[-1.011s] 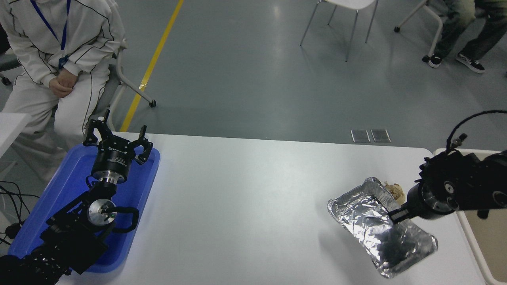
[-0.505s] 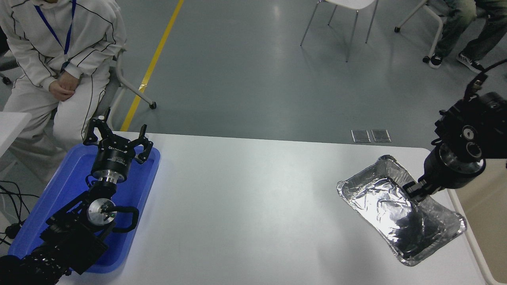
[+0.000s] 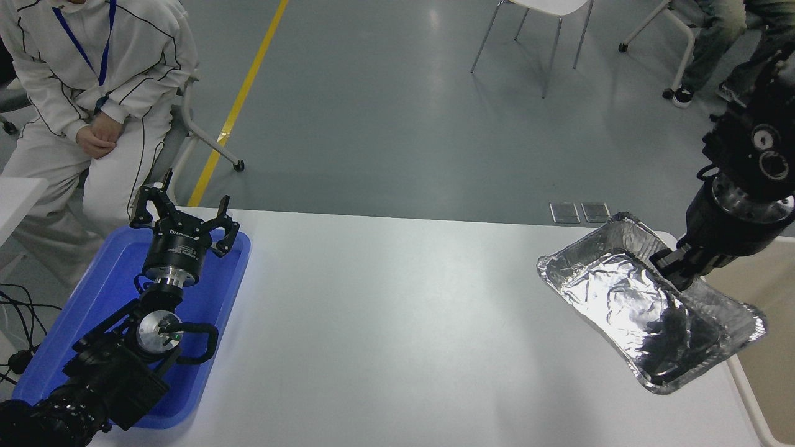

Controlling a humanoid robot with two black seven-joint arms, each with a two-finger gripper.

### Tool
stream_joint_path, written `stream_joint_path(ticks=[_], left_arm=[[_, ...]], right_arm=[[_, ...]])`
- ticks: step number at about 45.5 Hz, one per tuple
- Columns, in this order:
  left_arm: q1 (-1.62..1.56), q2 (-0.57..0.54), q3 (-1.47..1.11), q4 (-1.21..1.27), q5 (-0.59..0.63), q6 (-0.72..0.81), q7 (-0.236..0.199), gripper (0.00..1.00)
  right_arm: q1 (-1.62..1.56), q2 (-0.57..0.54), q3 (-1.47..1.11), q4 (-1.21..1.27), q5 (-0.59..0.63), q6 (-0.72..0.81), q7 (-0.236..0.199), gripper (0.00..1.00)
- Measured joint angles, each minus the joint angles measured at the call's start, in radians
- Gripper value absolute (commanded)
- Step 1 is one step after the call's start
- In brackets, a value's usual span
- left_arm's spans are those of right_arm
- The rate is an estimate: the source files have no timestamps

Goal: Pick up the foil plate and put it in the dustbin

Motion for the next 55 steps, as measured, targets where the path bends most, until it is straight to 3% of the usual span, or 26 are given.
stream_joint_path(ticks=[25,55], left_arm=[[0.000,0.000,0.000,0.000,0.000,0.000,0.000,1.00],[0.000,0.000,0.000,0.000,0.000,0.000,0.000,1.00]], right_arm=[[0.083,-0.049,-0.007,-0.004,0.027,0.015,-0.002,0.00],[0.078,-0.322,-0.184,-0.071,0.019,0.016,-0.008,0.00]])
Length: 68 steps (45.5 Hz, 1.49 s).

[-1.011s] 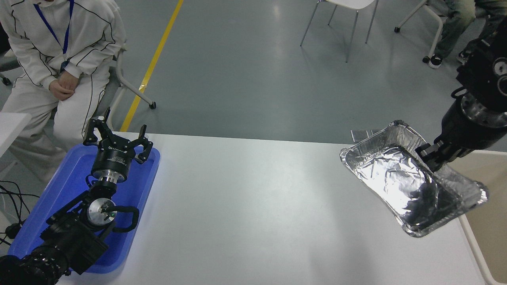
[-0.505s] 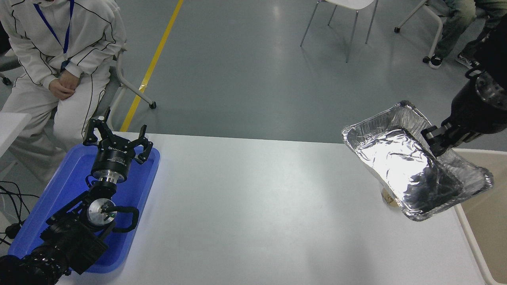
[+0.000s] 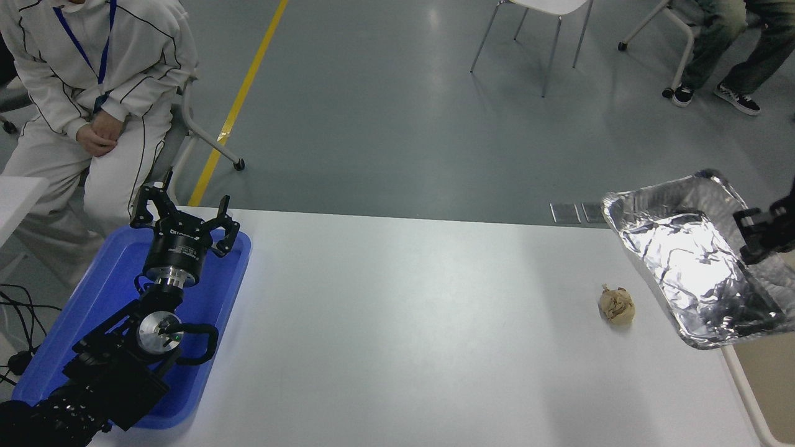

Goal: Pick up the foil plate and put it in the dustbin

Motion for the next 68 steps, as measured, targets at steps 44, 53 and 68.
stream_joint_path(ticks=[44,53,68], left_arm=[[0.001,0.000,0.000,0.000,0.000,0.000,-0.001,1.00],[0.002,0.000,0.000,0.000,0.000,0.000,-0.001,1.00],[0.001,0.000,0.000,0.000,0.000,0.000,-0.002,1.00]], right_arm=[[-0.294,-0.360,0.057,-0.438,-0.039,0.000,0.000,0.00],[-0.609,-0.359,0.308,-0.581,-0.032,-0.001,-0.001,0.00],[-1.103,-0.263,0.682,-0.798,-0.018,-0.156,-0.002,0.00]])
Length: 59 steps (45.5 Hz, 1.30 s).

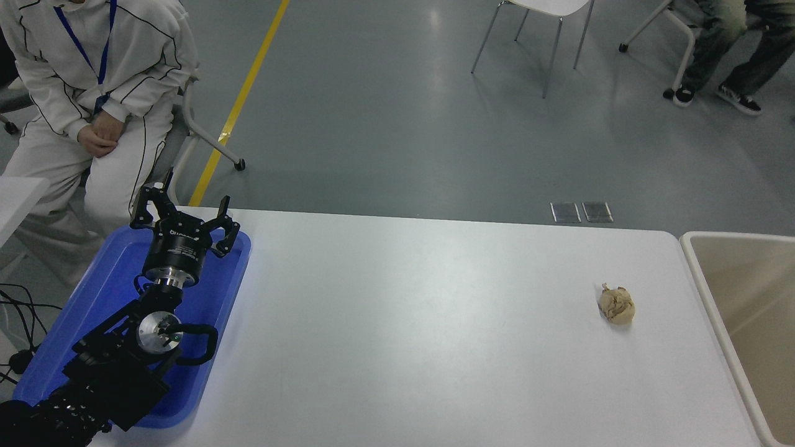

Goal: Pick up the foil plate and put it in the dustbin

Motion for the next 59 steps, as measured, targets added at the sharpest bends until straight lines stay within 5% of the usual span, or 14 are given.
stream_joint_path(ticks=[36,59], left_arm=[[0.000,0.000,0.000,0.000,0.000,0.000,0.000,1.00],[0.000,0.000,0.000,0.001,0.000,0.000,0.000,1.00]], right_arm=[[-0.508,0.344,0.173,-0.455,0.248,-0.347,-0.009,0.00],[-0.596,0.447,0.214,-0.565,0.337,-0.537,-0.141,0.00]])
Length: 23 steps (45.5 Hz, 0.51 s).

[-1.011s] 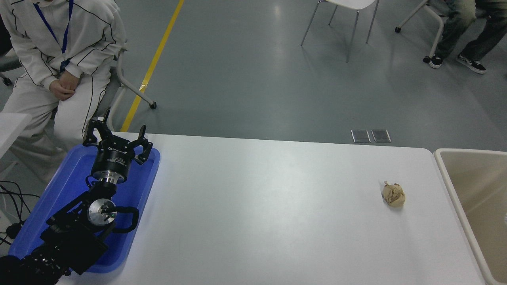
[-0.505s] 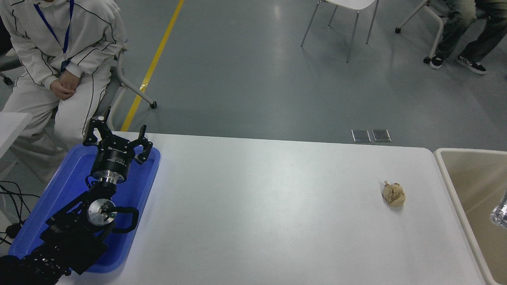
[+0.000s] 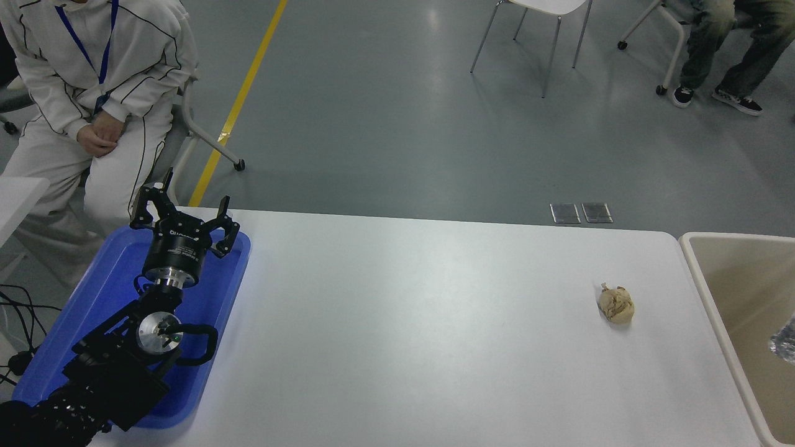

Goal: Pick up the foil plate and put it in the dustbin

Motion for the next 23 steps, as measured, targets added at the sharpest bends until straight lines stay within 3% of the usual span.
stream_joint_path(ticks=[9,14,20,23], left_arm=[[0.000,0.000,0.000,0.000,0.000,0.000,0.000,1.00],[0.000,0.000,0.000,0.000,0.000,0.000,0.000,1.00],[0.000,0.000,0.000,0.000,0.000,0.000,0.000,1.00],[0.000,0.000,0.000,0.000,0.000,0.000,0.000,1.00]], right_arm=[[-0.010,0.018,0.002,-0.013,0.028,-0.038,-0.023,0.00],[-0.013,0.027,-0.001,-0.017,0.035,-0.052,-0.028,0.46],[-0.016,0.035,-0.004,-0.019,0.038,-0.097,-0.031,0.72],[-0.019,0.041,-0.004,-0.020,0.039,-0.129,-0.031,0.77]])
